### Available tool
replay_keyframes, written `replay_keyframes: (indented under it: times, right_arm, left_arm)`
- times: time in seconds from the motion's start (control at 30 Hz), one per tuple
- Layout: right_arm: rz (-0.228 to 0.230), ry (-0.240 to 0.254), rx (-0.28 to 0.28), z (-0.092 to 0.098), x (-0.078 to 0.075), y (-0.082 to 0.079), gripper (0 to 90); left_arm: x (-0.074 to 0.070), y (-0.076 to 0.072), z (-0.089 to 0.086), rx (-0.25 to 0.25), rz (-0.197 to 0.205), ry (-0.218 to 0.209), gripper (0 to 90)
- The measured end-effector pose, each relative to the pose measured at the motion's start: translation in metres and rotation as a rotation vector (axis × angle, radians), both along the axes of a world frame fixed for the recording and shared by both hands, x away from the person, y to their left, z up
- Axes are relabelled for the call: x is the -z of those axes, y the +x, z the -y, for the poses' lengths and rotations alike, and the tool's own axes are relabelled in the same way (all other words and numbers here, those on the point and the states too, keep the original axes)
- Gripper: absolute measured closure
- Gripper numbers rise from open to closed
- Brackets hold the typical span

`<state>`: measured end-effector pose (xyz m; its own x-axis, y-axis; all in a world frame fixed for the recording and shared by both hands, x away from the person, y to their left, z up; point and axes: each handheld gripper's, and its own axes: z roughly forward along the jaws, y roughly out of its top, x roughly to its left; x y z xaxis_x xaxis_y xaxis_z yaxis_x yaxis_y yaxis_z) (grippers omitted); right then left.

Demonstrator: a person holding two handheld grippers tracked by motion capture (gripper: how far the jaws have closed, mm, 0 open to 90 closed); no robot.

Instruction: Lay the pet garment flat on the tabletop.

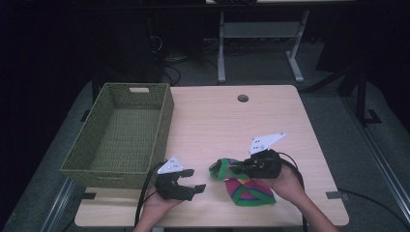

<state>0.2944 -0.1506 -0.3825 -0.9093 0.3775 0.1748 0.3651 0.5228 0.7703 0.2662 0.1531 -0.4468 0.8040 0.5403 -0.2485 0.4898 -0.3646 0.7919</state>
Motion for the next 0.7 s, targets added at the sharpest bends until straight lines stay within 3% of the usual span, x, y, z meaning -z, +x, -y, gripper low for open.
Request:
replay_keyframes:
  times: [0.3,0.5,0.7]
  right_arm:
    - [0.002,0.063,0.004,0.011,-0.013,0.006,82.3]
    - [0.005,0.075,0.003,0.016,-0.015,0.006,82.3]
    - [-0.001,0.087,0.005,0.021,-0.016,0.007,82.3]
  left_arm:
    - [0.004,0.014,0.016,0.02,-0.007,0.008,31.2]
    - [0.005,0.022,0.029,0.03,0.03,0.033,39.5]
    - [0.01,0.032,0.042,0.057,0.025,0.053,41.9]
